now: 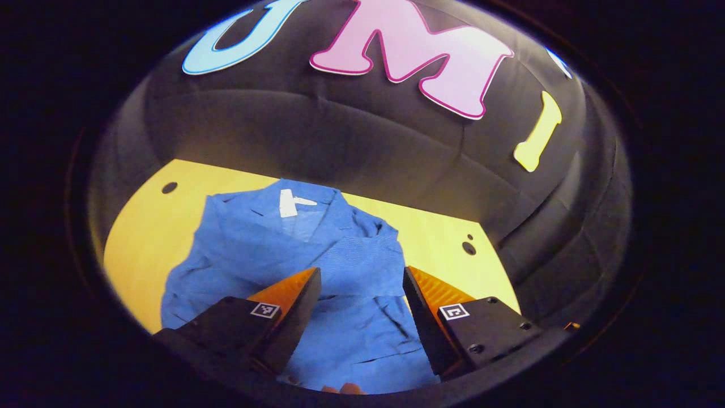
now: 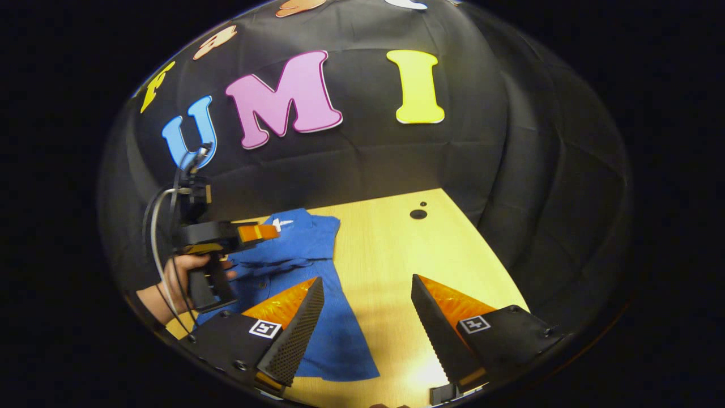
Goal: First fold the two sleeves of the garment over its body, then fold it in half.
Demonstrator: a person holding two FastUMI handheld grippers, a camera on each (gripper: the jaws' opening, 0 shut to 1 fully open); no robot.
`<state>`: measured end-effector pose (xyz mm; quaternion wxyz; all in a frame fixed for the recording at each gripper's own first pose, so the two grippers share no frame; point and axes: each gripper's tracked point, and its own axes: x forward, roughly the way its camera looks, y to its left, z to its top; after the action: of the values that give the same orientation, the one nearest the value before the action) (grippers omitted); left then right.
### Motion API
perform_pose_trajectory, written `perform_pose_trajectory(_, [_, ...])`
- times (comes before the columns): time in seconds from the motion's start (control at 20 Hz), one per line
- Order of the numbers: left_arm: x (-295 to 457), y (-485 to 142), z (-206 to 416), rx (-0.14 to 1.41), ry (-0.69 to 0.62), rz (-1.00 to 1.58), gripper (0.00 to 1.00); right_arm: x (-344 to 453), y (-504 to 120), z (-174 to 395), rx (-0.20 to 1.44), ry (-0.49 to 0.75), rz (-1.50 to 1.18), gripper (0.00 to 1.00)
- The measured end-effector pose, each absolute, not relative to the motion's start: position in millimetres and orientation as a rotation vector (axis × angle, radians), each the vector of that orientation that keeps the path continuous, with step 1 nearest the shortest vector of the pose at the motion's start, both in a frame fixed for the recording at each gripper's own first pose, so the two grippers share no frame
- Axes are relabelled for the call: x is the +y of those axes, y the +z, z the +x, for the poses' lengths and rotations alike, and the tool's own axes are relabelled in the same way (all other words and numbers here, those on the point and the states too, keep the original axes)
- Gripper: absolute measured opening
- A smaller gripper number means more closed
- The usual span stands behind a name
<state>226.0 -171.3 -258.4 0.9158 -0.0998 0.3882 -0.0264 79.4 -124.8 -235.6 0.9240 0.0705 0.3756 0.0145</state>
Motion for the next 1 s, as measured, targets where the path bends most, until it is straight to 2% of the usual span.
perform_pose_trajectory(0.2, [-81.2, -264.7, 98.7, 0.898, 0.009, -0.038, 0.85, -110.3, -272.8, 41.8, 0.891, 0.046, 0.118, 0.98])
perform_pose_trajectory(0.3, [-47.4, -268.6, 45.5, 0.956, 0.055, -0.028, 0.84, -107.3, -290.0, 22.1, 0.95, 0.042, 0.093, 0.98])
perform_pose_trajectory(0.35, [-30.8, -276.5, 23.0, 0.979, 0.083, -0.037, 0.81, -106.0, -298.7, 13.3, 0.979, 0.037, 0.091, 0.98])
perform_pose_trajectory(0.4, [-17.2, -282.1, 0.7, 1.001, 0.107, -0.05, 0.84, -104.0, -305.4, 2.8, 1.009, 0.031, 0.094, 0.99])
perform_pose_trajectory(0.55, [20.7, -304.5, -57.7, 1.077, 0.175, -0.046, 0.85, -99.7, -328.3, -15.7, 1.08, 0.008, 0.076, 0.99])
perform_pose_trajectory(0.65, [33.5, -316.6, -88.4, 1.132, 0.194, -0.054, 0.88, -97.2, -348.8, -26.6, 1.141, -0.003, 0.069, 0.99])
perform_pose_trajectory(0.75, [38.3, -330.3, -105.8, 1.173, 0.194, -0.07, 0.85, -93.2, -365.7, -38.4, 1.202, -0.01, 0.081, 0.99])
perform_pose_trajectory(0.9, [35.7, -342.0, -106.3, 1.181, 0.169, -0.09, 0.82, -93.7, -380.8, -51.5, 1.242, -0.035, 0.073, 0.99])
perform_pose_trajectory(1.0, [36.4, -354.0, -105.7, 1.207, 0.164, -0.083, 0.85, -91.2, -393.8, -60.1, 1.276, -0.035, 0.056, 0.99])
